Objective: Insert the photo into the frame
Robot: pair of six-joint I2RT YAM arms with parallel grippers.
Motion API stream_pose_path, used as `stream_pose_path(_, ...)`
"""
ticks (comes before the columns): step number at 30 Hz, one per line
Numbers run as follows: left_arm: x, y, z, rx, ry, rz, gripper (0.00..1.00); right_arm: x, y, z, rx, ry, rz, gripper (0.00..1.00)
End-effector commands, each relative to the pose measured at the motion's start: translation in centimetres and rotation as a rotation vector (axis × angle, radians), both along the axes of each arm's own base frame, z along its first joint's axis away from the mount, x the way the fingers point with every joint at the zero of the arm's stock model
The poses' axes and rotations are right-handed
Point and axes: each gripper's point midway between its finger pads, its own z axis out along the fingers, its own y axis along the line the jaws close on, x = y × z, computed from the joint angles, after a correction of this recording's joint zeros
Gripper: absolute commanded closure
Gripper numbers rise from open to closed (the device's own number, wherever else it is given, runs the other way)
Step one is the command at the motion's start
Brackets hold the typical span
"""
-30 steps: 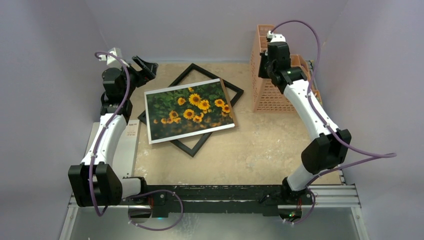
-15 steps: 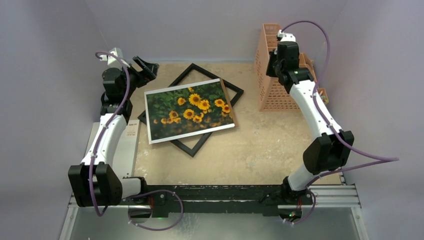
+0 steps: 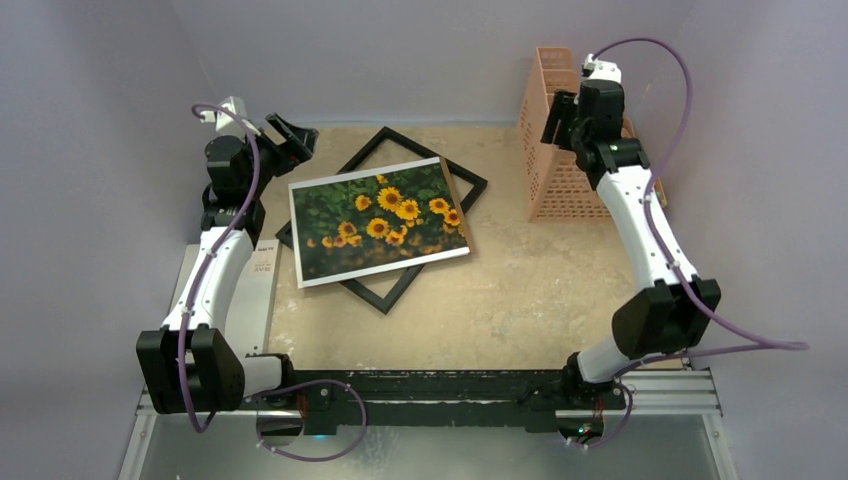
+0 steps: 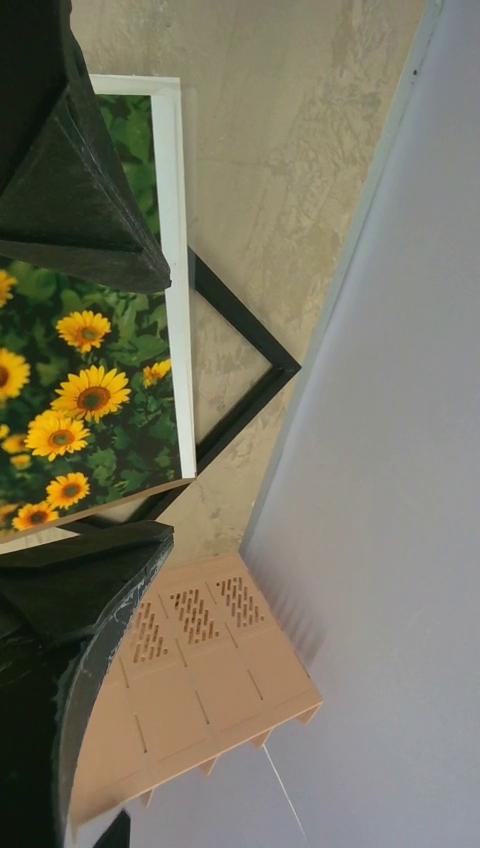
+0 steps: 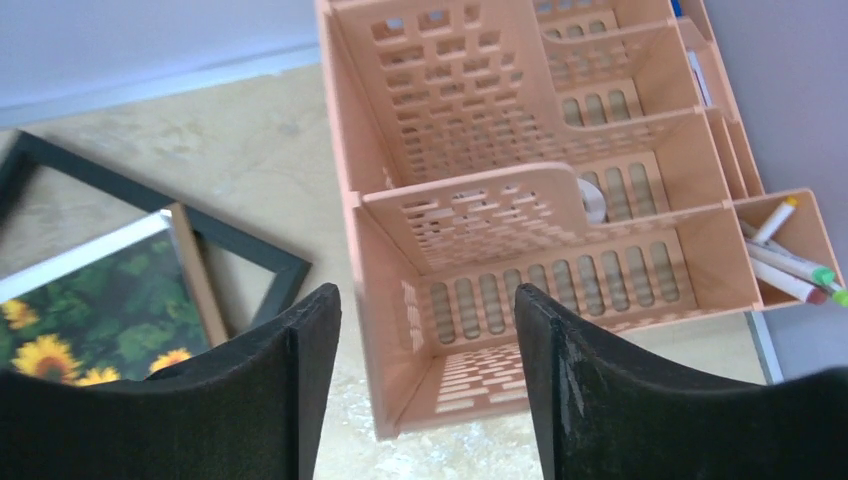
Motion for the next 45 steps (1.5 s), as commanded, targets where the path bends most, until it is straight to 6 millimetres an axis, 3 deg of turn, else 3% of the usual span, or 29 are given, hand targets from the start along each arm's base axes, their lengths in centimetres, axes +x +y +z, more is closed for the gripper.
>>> stream_pose_path(1, -0.4, 0.2, -0.8, 0.008, 0.036, 0.021, 0.13, -2.1, 3.2, 8.7, 0.142, -0.214, 0.154, 0.3)
stream_pose_path(4, -0.6, 0.8, -2.2, 0.026, 0.086, 0.051, 0.13, -3.2, 6.8, 10.2, 0.23, -0.254, 0.272, 0.29)
stream_pose_path(8, -0.7, 1.4, -3.8, 0.058, 0.133, 0.07, 0.13, -5.0, 13.5, 10.3, 0.318, -0.299, 0.42, 0.29)
stream_pose_path(11, 0.2, 1.3, -4.7, 0.093, 0.151, 0.049, 0.13, -6.4, 17.7, 6.9, 0.457, -0.242, 0.509, 0.29)
stream_pose_path(14, 2.0, 0.4, -5.7, 0.127, 0.173, -0.026, 0.13, -7.6, 19.9, 3.4, 0.63, -0.175, 0.513, 0.29)
stream_pose_path(21, 7.6, -2.1, -9.3, 0.129, 0.221, -0.192, 0.18, -10.8, 21.0, -6.5, 0.865, 0.028, 0.342, 0.28)
stream_pose_path(26, 11.6, -3.8, -10.8, 0.136, 0.209, -0.248, 0.18, -13.9, 21.3, -11.9, 0.972, 0.16, 0.232, 0.24)
stream_pose_path(28, 12.8, -6.2, -11.7, 0.155, 0.212, -0.312, 0.19, -14.6, 21.1, -13.6, 1.015, 0.198, 0.191, 0.24)
stream_pose_path(34, 15.4, -9.1, -15.2, 0.196, 0.243, -0.404, 0.21, -15.0, 20.5, -16.1, 1.099, 0.18, 0.124, 0.22)
stream_pose_path(40, 15.5, -10.5, -19.5, 0.178, 0.342, -0.474, 0.21, -14.3, 20.5, -18.0, 1.18, 0.145, 0.08, 0.22)
stream_pose_path(45, 15.6, -10.8, -20.7, 0.195, 0.365, -0.493, 0.21, -14.8, 21.2, -20.3, 1.216, 0.192, 0.053, 0.22)
